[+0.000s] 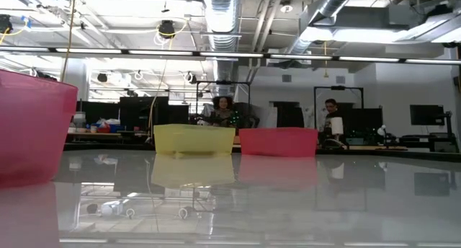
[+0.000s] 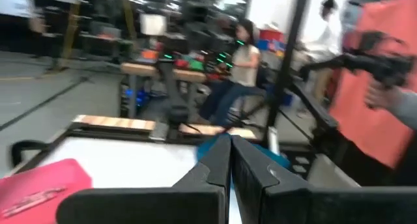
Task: Sort crayons
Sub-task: Return to Home Position
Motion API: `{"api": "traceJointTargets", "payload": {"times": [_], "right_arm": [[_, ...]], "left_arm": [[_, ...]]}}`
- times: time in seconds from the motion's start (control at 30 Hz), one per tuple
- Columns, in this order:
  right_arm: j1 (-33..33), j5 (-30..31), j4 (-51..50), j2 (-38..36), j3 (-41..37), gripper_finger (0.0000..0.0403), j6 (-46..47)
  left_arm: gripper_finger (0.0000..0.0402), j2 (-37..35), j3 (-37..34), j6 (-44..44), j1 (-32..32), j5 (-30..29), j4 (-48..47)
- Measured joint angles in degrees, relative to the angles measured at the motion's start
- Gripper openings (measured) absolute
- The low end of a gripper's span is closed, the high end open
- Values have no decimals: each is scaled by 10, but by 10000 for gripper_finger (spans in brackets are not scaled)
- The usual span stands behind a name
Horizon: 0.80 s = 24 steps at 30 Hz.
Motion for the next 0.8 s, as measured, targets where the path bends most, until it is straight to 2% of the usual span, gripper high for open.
{"api": "traceJointTargets", "payload": {"times": [0.17, 0.27, 0.6, 0.8], "right_arm": [[-12, 0, 6, -76, -53, 107, 20], [-18, 7, 5, -125, -94, 107, 39], [-20, 13, 36, -269, -213, 107, 72], [-28, 42, -9, -273, -226, 107, 80]], "left_arm": [[0, -5, -5, 8, -33, 34, -17], [0, -13, -33, 3, -48, 60, 19], [0, -84, -205, -65, -77, 28, 176], [0, -149, -266, -98, -81, 25, 197]]}}
